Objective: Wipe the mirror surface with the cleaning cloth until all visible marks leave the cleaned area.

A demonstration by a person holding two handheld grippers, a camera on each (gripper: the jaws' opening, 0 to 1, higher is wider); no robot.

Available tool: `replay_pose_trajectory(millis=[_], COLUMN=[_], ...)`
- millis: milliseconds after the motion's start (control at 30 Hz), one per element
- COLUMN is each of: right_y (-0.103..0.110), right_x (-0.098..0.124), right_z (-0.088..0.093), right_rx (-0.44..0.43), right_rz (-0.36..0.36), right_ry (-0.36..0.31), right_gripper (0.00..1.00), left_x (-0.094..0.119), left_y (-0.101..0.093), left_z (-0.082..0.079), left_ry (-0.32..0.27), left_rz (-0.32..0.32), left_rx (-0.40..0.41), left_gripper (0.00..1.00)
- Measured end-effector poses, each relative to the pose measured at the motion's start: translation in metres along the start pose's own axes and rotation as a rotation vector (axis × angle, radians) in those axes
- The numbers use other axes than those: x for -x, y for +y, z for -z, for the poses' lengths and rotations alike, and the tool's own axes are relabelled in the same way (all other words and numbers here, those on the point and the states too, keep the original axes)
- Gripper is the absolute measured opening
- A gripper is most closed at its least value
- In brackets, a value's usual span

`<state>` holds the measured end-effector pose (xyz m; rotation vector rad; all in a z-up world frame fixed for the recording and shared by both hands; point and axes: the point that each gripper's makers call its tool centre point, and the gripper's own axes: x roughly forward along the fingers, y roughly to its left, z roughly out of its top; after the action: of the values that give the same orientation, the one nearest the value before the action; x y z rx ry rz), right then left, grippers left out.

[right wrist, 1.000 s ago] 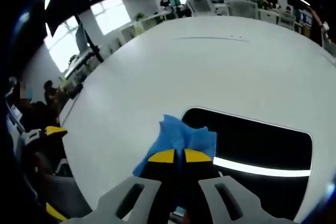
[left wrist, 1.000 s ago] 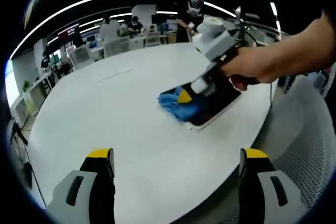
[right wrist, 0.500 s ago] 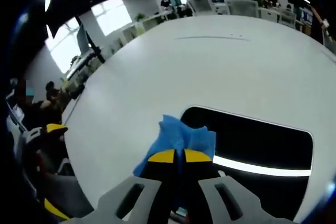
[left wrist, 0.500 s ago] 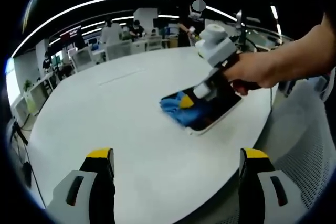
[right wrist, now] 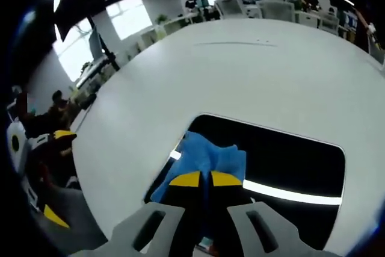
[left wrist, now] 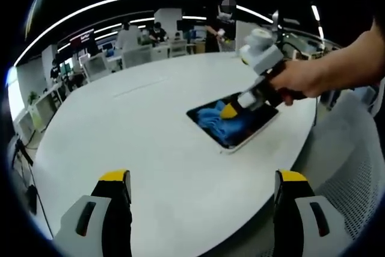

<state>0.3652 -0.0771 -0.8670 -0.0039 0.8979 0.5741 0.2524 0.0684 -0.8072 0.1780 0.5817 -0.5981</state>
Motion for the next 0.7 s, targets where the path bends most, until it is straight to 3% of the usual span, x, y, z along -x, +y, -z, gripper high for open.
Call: replay_pose_trajectory(millis=[700], right_y=[-0.037], right_x=[0.019], right_z=[0.007], right_rx=[-0.086], right_rz=[0.004], right_ry=[-0.021], right_gripper=[0.00], left_x=[0.001], left_y=[0.002], left_z=[0.001], left_ry=[0.008], left_rz=[-0.004], left_rx=[0.007], left_gripper=[0.99])
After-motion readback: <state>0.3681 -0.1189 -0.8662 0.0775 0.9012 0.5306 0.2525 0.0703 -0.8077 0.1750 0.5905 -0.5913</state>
